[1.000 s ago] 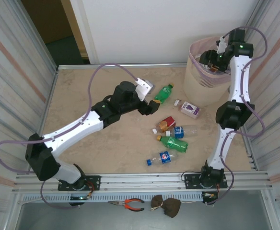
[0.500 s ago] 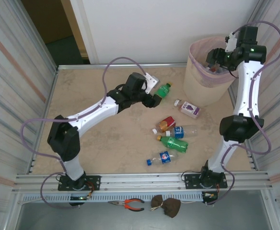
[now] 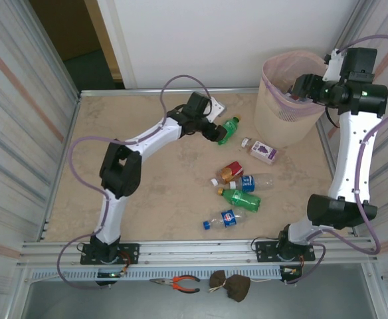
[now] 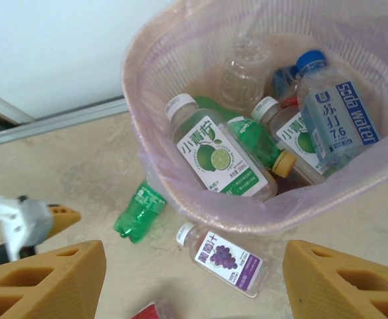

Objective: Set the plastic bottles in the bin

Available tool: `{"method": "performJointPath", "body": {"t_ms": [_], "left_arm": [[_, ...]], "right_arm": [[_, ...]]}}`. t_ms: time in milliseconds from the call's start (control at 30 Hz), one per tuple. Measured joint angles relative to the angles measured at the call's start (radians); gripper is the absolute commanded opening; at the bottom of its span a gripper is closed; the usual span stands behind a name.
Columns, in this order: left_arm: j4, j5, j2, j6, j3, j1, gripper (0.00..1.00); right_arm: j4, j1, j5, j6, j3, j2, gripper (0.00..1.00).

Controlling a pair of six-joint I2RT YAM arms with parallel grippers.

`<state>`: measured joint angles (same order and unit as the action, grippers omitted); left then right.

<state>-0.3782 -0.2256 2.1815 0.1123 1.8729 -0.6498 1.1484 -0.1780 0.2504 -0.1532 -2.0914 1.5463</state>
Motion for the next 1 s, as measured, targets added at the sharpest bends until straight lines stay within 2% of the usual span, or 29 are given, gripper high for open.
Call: {"method": "performJointPath", "body": {"t_ms": [167,533,800,1000], "left_arm": [[0.000,0.001,0.099,-0.004,0.053,0.000,0.85],[0.000,0.020,0.280,-0.006,0.217,-0.002,0.84],[-0.006,0.077,0.340,-0.034,0.259,-0.021,0.78],[-0.016,0.096,0.371,-0.034,0.318,-0.033,0.64]], "right_arm": [[0.005,0.007,-0.019,0.000,0.032,-0.035,0.70],[0.006,0.029,-0.048,0.001,0.063,-0.071,0.70],[0.006,0.047,-0.050,0.001,0.079,-0.072,0.70],[0.006,0.053,-0.050,0.001,0.089,-0.073,0.69]]}}
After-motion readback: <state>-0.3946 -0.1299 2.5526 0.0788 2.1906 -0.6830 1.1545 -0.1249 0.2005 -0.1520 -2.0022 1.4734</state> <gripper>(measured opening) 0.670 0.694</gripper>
